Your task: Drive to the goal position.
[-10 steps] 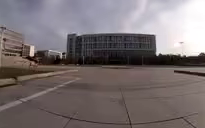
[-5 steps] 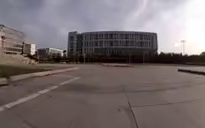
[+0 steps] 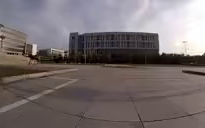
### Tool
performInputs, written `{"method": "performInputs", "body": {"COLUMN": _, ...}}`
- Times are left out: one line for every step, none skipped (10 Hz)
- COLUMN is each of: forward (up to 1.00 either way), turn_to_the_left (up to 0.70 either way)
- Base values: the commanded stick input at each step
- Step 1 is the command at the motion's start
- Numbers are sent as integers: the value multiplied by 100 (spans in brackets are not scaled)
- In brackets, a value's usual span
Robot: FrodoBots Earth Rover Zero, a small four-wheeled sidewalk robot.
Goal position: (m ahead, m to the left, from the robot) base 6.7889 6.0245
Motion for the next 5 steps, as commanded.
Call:
{"method": "performInputs", "body": {"forward": 70, "turn_to_the_left": 0}}
{"method": "performInputs", "body": {"forward": 70, "turn_to_the_left": 0}}
{"method": "performInputs", "body": {"forward": 70, "turn_to_the_left": 0}}
{"method": "performInputs", "body": {"forward": 70, "turn_to_the_left": 0}}
{"method": "performInputs", "body": {"forward": 70, "turn_to_the_left": 0}}
